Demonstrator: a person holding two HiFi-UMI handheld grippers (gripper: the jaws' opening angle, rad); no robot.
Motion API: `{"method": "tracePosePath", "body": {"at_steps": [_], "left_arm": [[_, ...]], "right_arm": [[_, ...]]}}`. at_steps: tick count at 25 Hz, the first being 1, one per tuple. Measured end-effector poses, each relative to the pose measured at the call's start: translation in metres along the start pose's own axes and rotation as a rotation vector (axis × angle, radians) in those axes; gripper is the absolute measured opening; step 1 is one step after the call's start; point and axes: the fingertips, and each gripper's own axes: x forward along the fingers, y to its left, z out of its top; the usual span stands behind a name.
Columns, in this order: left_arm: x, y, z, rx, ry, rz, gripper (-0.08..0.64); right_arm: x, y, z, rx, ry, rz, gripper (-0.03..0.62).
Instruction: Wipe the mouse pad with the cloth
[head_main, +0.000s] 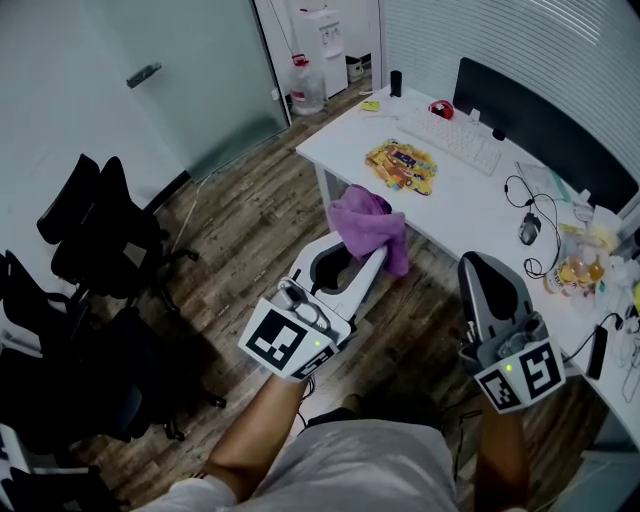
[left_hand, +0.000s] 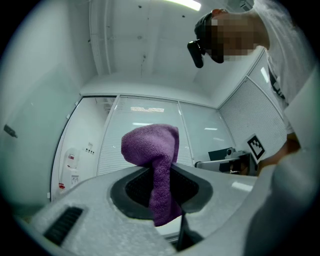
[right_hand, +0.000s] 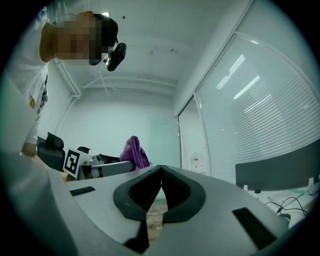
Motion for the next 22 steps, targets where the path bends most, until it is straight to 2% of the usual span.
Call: {"method": "tracePosePath", "body": {"at_steps": [12,22], "left_arm": [[0.000,0.023,-0.010,-0.021,0.006,-0.009,0.083],[0.033,0.055,-0.021,0.004,0.012,0.010,0.083]], "right_arm": [[0.015,-0.001,-0.011,0.003,0.023,-0.027,0.011],[0.049,-0.045,-0.018,0.006,0.012,-0.020,0.011]]}}
